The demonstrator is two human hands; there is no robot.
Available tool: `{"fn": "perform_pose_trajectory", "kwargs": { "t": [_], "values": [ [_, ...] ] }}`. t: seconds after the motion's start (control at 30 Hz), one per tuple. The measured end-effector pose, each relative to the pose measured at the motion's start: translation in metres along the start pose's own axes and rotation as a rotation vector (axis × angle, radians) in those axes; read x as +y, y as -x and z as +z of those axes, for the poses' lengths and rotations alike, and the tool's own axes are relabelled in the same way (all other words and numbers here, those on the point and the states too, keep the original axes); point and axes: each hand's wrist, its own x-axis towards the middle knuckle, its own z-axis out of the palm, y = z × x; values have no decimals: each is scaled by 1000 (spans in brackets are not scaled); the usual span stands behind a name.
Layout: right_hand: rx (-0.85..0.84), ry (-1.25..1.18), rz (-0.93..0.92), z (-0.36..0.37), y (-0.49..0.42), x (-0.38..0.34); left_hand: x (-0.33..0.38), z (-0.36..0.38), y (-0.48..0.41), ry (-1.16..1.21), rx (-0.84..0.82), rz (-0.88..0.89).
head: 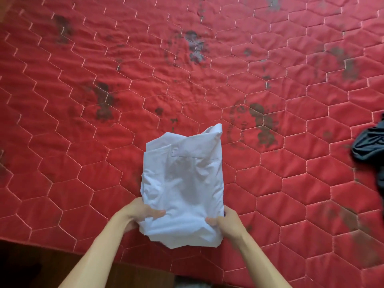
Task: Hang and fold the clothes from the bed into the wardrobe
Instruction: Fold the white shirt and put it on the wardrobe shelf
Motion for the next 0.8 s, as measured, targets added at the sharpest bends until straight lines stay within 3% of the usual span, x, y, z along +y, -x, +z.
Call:
{"fn": "perform_pose_trajectory", "kwargs": {
  "t": [0.17,0.37,0.43,0.57,0.67,0.8],
  "values": [
    [-175,-190,-169,-26,54,-39,16,2,50,288,-190,126],
    [-137,-175,-423,-59,182,-110,86,4,173,341,-180,405],
    [-220,-205,-491,-79,238,-125,106,8,232,362,-177,525],
    [-398,-243,-439,-97,352,-158,116,9,335,518,-243,668],
    [-286,-190,-476,-101,378,-174,124,13,365,683,-323,564],
    [-57,-121,-571,-97,375,-195,167,23,388,549,-300,611]
  ]
}}
